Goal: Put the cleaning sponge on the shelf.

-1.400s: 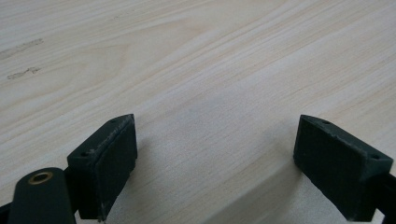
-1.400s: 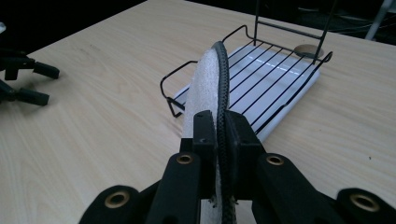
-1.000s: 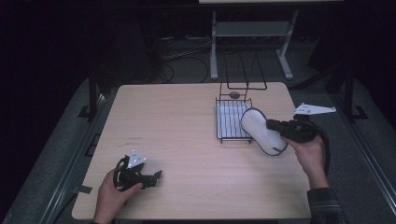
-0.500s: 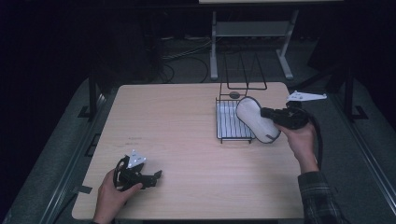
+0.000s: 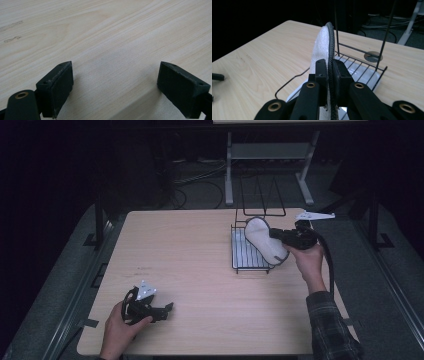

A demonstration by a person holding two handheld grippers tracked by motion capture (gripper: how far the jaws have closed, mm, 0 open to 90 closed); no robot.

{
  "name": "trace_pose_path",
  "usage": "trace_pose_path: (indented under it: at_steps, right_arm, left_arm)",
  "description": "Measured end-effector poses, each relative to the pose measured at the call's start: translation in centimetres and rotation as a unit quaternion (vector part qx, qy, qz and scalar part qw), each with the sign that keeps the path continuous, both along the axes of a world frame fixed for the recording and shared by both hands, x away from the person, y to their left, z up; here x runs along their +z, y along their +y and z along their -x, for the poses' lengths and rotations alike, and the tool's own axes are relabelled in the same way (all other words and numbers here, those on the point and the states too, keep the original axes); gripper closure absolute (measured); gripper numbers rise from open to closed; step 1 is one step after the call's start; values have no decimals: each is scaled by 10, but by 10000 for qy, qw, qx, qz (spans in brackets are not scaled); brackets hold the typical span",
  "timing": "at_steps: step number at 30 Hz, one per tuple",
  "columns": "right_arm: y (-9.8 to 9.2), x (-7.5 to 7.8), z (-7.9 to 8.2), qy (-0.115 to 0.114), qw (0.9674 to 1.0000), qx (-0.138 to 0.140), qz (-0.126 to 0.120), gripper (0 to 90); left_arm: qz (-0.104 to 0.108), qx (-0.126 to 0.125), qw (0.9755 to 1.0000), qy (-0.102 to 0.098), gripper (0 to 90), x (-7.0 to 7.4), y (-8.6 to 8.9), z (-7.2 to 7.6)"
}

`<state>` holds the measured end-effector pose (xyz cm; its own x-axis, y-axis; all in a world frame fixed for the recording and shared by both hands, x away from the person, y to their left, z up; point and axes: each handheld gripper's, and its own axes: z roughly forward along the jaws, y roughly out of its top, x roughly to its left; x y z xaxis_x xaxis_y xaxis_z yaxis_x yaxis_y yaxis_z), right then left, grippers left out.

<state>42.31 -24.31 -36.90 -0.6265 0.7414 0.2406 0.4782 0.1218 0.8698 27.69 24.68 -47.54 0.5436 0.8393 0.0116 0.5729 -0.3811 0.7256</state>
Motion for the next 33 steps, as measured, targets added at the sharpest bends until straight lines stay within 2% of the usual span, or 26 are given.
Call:
trace_pose_path:
  at_steps: [16, 25, 33]
  right_arm:
    - [24, -16, -26, 178, 9998, -3, -67, 833]
    - [28, -31, -36, 379, 9992, 4, -101, 830]
    - [27, -35, -39, 372, 9992, -75, -89, 816]
  left_arm:
    - [-2, -1, 10000, 0, 128, 0, 0, 0]
    - [1, 0, 10000, 1, 128, 0, 0, 0]
    - [1, 1, 10000, 1, 128, 0, 0, 0]
